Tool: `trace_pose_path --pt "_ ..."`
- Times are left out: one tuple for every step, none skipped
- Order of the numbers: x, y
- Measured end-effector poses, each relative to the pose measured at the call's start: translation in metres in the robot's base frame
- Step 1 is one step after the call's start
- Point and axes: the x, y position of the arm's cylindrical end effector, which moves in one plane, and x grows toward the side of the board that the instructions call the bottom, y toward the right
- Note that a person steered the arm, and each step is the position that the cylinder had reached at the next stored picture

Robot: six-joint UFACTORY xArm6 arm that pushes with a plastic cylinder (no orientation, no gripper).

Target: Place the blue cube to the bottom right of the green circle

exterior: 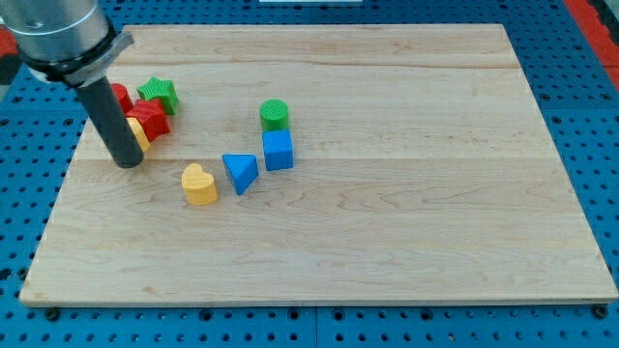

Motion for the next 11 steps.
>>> trace_pose_path --pt "0.002 0.042" --pt "0.007 0.068" --pt "0.003 0.08" --pt "-0.008 0.13" --pt "-0.028 0.218" --pt "-0.013 0.302" --pt "0.006 0.362" --pt "-0.011 0.423" --pt "-0.035 0.424" --pt "-0.021 0.32" --pt "-0.035 0.264"
